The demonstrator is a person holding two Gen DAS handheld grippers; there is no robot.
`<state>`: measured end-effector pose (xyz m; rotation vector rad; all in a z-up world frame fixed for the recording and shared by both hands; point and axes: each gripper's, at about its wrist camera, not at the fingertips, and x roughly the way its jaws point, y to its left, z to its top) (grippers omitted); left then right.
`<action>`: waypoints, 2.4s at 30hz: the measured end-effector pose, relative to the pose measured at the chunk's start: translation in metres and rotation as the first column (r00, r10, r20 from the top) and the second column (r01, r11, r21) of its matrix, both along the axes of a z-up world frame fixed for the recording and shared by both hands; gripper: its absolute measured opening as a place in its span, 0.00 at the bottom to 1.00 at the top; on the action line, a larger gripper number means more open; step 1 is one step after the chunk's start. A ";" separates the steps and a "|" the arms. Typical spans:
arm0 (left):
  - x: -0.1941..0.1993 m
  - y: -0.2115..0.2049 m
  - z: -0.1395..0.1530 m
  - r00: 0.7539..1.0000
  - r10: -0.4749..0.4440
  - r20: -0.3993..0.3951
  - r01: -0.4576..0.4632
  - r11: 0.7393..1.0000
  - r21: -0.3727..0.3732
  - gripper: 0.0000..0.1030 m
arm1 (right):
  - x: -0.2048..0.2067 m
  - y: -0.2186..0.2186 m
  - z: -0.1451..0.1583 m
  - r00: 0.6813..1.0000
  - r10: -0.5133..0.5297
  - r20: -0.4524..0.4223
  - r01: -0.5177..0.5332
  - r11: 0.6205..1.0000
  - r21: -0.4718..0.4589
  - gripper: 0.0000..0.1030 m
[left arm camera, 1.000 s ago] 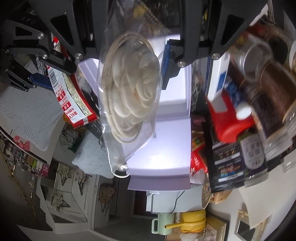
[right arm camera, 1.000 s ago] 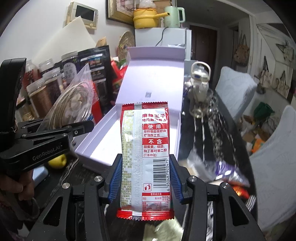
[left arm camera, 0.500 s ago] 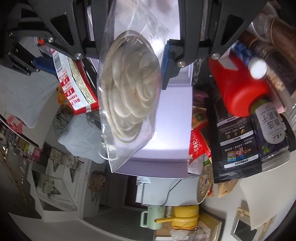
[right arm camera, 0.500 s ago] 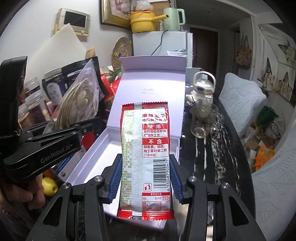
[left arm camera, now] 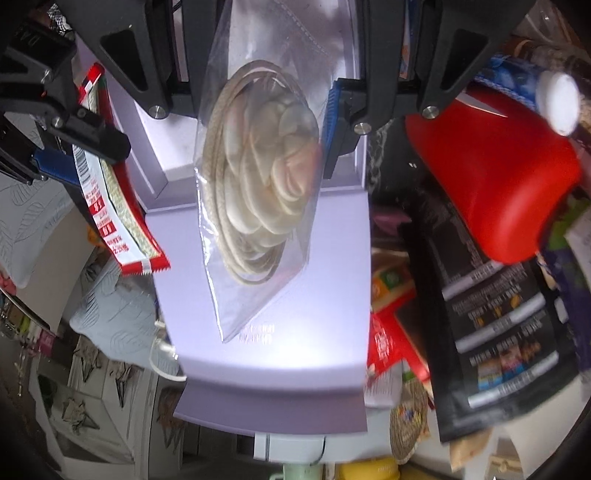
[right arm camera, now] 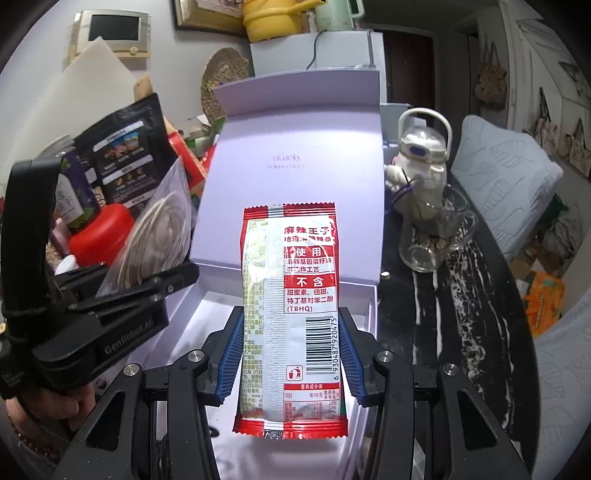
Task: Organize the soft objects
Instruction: 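Lower both items into the lavender box and open both grippers, then withdraw both grippers from the box back toward the remaining table items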
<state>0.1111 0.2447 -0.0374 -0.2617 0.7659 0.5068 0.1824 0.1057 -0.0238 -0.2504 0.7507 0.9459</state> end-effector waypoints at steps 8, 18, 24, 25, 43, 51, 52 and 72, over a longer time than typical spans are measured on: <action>0.012 0.001 -0.025 0.996 -0.020 -0.091 0.015 0.999 -0.050 0.26 | 0.013 0.009 -0.017 0.999 -0.009 -0.041 0.008 0.999 -0.038 0.46; 0.024 -0.001 -0.050 0.979 -0.023 -0.200 0.009 0.997 -0.071 0.26 | 0.014 0.021 -0.042 0.999 -0.013 -0.053 0.007 0.993 -0.121 0.48; 0.030 -0.002 -0.057 0.969 -0.020 -0.248 0.003 0.997 -0.071 0.26 | 0.017 0.025 -0.051 0.997 -0.019 -0.069 0.008 0.989 -0.148 0.48; 0.032 -0.002 -0.058 0.967 -0.017 -0.255 0.000 0.998 -0.068 0.26 | 0.018 0.025 -0.053 0.997 -0.019 -0.072 0.008 0.988 -0.153 0.48; 0.034 -0.008 -0.047 0.970 0.003 -0.241 -0.019 0.998 -0.060 0.38 | 0.013 0.013 -0.039 0.999 -0.030 -0.038 0.024 0.990 -0.142 0.68; 0.028 -0.015 -0.021 0.988 0.029 -0.154 -0.033 0.999 -0.023 0.89 | 0.012 0.002 -0.020 0.999 -0.045 -0.010 0.043 0.994 -0.101 0.69; 0.026 -0.015 -0.017 0.989 0.034 -0.143 -0.037 0.999 -0.015 0.89 | 0.012 0.001 -0.017 0.999 -0.045 -0.006 0.044 0.995 -0.093 0.69; -0.038 -0.043 0.082 0.997 -0.008 0.083 0.001 0.997 0.077 0.89 | -0.030 -0.037 0.058 0.993 -0.041 0.115 0.036 0.998 0.046 0.69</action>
